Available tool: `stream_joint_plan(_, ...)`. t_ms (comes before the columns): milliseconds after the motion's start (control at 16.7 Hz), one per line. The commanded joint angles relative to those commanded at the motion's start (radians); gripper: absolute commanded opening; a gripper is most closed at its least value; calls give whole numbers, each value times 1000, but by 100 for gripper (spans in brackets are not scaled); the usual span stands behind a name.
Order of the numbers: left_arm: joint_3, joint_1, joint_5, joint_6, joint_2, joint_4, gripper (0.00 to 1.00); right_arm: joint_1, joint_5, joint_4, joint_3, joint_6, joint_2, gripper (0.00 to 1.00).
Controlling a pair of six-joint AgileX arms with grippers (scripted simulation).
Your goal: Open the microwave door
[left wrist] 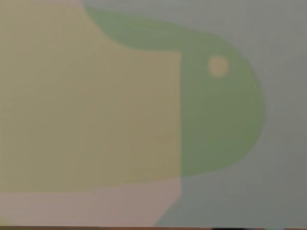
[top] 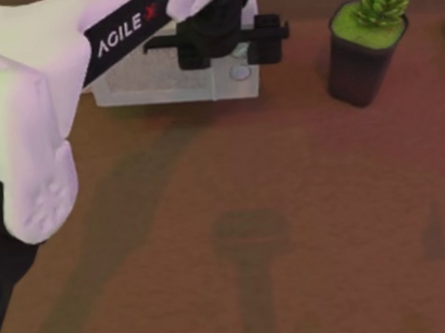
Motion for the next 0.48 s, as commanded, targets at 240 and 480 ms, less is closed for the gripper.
stream_joint_plan(240,0,0,0,0,0,0,0,0,0,0,0,0,0,100)
stream_joint_plan(480,-27,-32,22,-9,1,5,0,0,0,0,0,0,0,100)
